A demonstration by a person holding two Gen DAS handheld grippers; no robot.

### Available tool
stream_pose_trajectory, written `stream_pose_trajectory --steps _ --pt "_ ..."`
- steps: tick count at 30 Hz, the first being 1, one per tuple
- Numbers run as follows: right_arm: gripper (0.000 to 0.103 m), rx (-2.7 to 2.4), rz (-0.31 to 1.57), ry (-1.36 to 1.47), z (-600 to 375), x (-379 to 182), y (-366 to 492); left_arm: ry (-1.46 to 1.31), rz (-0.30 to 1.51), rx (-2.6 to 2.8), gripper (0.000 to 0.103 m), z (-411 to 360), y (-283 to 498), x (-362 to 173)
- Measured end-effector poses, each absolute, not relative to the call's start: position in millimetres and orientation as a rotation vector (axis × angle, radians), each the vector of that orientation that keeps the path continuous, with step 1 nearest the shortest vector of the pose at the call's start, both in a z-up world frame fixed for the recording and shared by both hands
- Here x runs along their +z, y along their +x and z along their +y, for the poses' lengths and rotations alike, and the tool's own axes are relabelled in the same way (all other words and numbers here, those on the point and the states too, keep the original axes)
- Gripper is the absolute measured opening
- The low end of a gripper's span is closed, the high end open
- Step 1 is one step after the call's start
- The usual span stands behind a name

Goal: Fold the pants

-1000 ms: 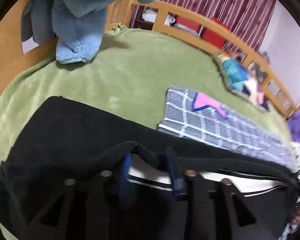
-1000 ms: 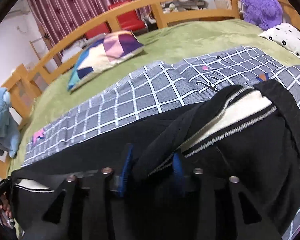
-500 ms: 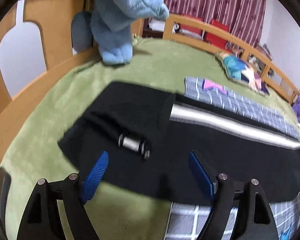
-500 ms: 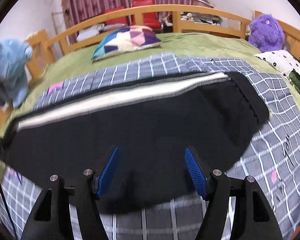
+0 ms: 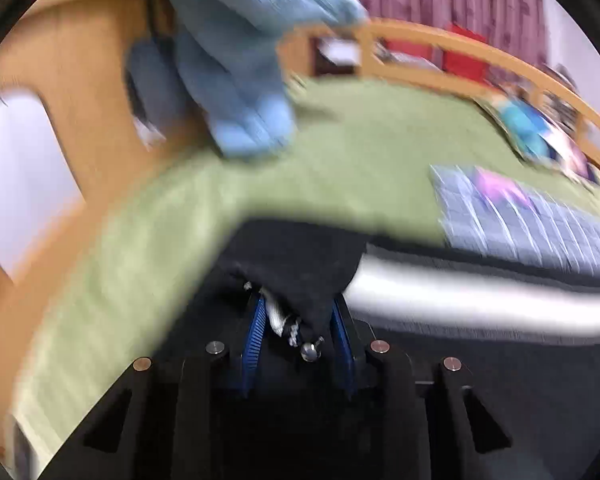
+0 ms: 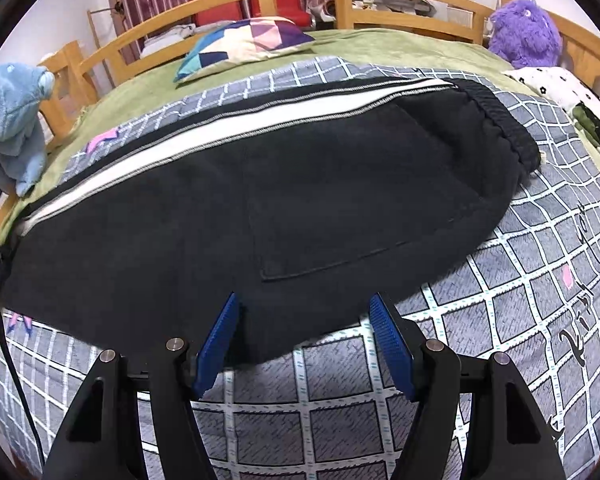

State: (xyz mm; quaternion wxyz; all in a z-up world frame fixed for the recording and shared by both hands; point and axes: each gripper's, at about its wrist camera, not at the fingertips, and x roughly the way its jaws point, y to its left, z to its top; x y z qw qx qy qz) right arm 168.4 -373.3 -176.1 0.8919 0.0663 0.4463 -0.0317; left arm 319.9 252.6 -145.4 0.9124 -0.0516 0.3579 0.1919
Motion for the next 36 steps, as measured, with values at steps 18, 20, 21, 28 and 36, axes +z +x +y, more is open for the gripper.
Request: stream_pose_trajectory --steps 18,20,21,28,36 --pt "0.076 -0.202 0.840 0.245 -442.8 -157.1 125.9 -0.235 0.860 0.116 0.061 182.6 220.1 -149.6" --pt "0.076 -0.202 0.823 0.319 -461.9 -159.2 129.5 -0.271 0.888 0.075 0.061 171.9 202.0 -160.9" --pt "0.076 -0.201 0.812 0.364 -471.9 -161.4 132.9 -0.282 0.901 0.063 0.061 168.3 196.3 -165.8" --pt "0.076 -0.156 0.779 0.608 -518.7 -190.8 187.6 -0.510 0.944 0.033 0.061 180.0 159.6 -199.7" --pt "0.080 -0.145 0.743 0.767 -549.9 -205.5 259.6 -0.725 0.820 -0.020 0.068 197.8 175.0 -218.8"
